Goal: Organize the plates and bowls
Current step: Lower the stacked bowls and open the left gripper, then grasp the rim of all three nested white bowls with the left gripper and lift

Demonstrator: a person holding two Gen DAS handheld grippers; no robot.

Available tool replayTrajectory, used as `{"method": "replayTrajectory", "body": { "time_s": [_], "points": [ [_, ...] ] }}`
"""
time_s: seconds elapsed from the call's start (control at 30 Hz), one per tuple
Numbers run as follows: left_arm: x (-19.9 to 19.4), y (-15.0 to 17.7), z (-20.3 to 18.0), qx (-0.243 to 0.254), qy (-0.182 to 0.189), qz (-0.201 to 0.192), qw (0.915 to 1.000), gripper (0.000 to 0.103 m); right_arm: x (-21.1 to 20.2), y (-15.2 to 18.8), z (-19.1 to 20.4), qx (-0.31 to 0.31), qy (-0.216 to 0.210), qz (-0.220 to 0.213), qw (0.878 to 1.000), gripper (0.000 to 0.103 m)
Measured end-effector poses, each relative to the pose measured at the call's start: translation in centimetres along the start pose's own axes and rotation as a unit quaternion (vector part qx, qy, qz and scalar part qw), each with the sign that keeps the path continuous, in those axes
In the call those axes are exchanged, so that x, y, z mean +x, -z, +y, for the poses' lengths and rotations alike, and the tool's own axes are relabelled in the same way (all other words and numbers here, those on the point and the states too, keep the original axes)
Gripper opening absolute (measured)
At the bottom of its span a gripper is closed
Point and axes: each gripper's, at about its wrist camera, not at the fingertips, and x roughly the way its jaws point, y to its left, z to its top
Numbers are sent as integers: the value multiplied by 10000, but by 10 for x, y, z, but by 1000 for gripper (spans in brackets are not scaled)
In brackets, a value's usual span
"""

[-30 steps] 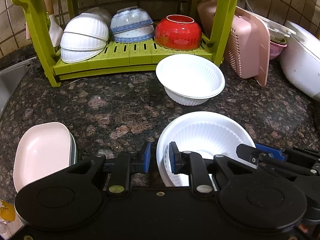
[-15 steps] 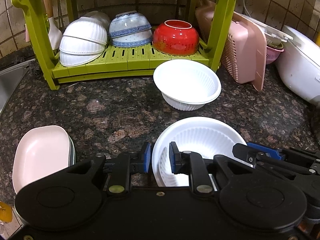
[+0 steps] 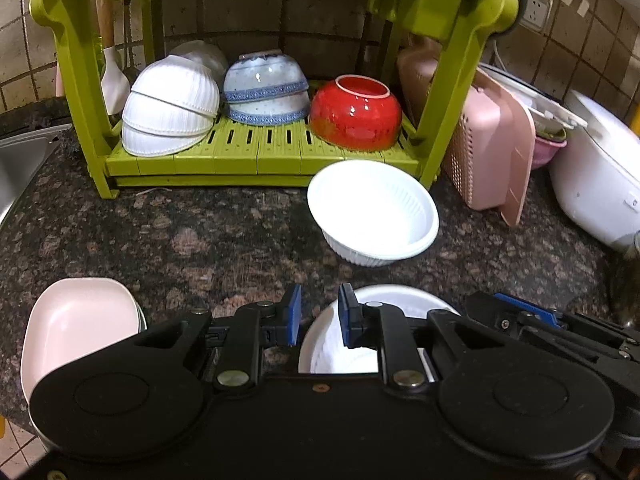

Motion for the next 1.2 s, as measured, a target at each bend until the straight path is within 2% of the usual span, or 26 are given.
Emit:
{"method": "replayTrajectory", "body": {
  "time_s": [0.23,0.63,0.93,1.2],
  "points": [
    [15,-15,6,-149,14,-88,9998,26,17,-21,-9,226,-20,-164,9996,24],
    [57,-40,18,-476,138,15,9988,26,64,-44,-27,755,60,-44,9971,25],
    [70,-54,17,-479,308,-78,9983,27,84,-52,-31,822,118,43,9965,28],
    [85,-57,13,-397,234,-30,9989,28,95,-54,-32,748,157,185,9969,28]
  ]
}}
